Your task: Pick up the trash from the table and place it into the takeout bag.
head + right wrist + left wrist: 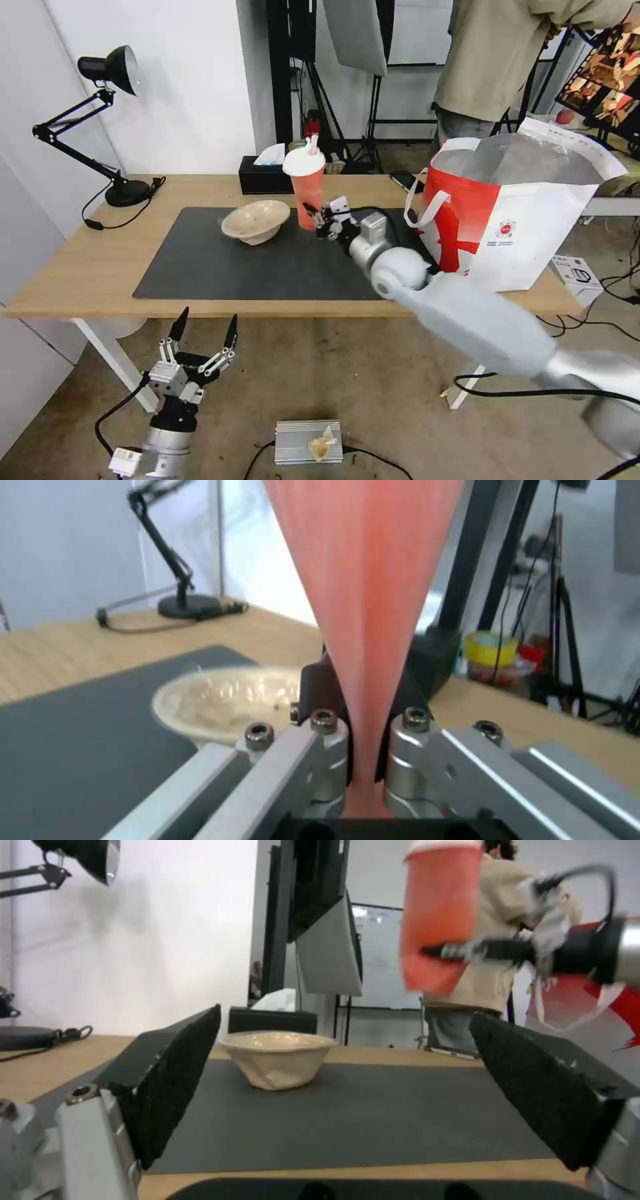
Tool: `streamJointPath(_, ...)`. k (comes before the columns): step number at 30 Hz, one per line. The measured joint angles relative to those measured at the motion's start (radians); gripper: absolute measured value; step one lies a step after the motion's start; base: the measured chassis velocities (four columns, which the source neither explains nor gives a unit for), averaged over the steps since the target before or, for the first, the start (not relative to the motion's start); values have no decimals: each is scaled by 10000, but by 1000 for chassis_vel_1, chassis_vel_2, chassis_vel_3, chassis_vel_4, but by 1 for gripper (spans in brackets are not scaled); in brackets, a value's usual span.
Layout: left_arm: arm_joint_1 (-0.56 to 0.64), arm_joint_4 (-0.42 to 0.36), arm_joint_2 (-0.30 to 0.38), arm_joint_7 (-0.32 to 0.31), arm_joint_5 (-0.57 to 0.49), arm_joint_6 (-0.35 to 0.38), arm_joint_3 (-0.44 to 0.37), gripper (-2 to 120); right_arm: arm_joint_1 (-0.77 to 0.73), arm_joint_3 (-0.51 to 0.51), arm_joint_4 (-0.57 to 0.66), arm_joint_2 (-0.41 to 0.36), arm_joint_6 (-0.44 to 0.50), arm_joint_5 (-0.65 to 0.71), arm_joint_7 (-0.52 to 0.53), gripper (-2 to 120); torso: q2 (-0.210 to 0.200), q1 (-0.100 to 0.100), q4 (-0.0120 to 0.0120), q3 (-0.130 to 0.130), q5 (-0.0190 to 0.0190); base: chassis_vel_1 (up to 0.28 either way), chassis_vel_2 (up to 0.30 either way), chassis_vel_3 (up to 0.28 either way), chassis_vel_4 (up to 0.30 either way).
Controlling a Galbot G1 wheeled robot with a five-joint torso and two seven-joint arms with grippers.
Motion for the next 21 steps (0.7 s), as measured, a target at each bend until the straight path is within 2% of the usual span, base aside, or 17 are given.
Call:
streamJointPath(5,169,-189,81,6,-1,-1,9,100,316,100,1572,-1308,-218,400,50,3,0,0,0,0,-1,0,0,0,0)
streamJointPath(6,169,-189,81,6,-1,-1,9,100,316,100,1572,-1308,-218,400,50,3,0,0,0,0,-1,0,0,0,0)
streamJointPath(13,375,-415,137,180,-18,-106,-3,100,443,897,2906,-2941,-301,733,-227,3,0,0,1,1,2,0,0,0,0)
streamJointPath(14,375,-415,137,180,-18,-106,-3,100,443,897,2906,-2941,-301,733,-227,3,0,0,1,1,2,0,0,0,0)
streamJointPath(18,433,-543,180,221,-27,-149,-6,100,310,1893,3625,-4510,-308,886,-801,3,0,-1,-3,0,0,0,0,0,0)
streamJointPath(19,433,-543,180,221,-27,-149,-6,100,310,1893,3625,-4510,-308,886,-801,3,0,-1,-3,0,0,0,0,0,0)
streamJointPath(21,438,-553,230,226,-42,-157,-10,100,191,2451,3871,-5179,-311,939,-1099,3,0,-2,-4,0,1,0,0,0,0)
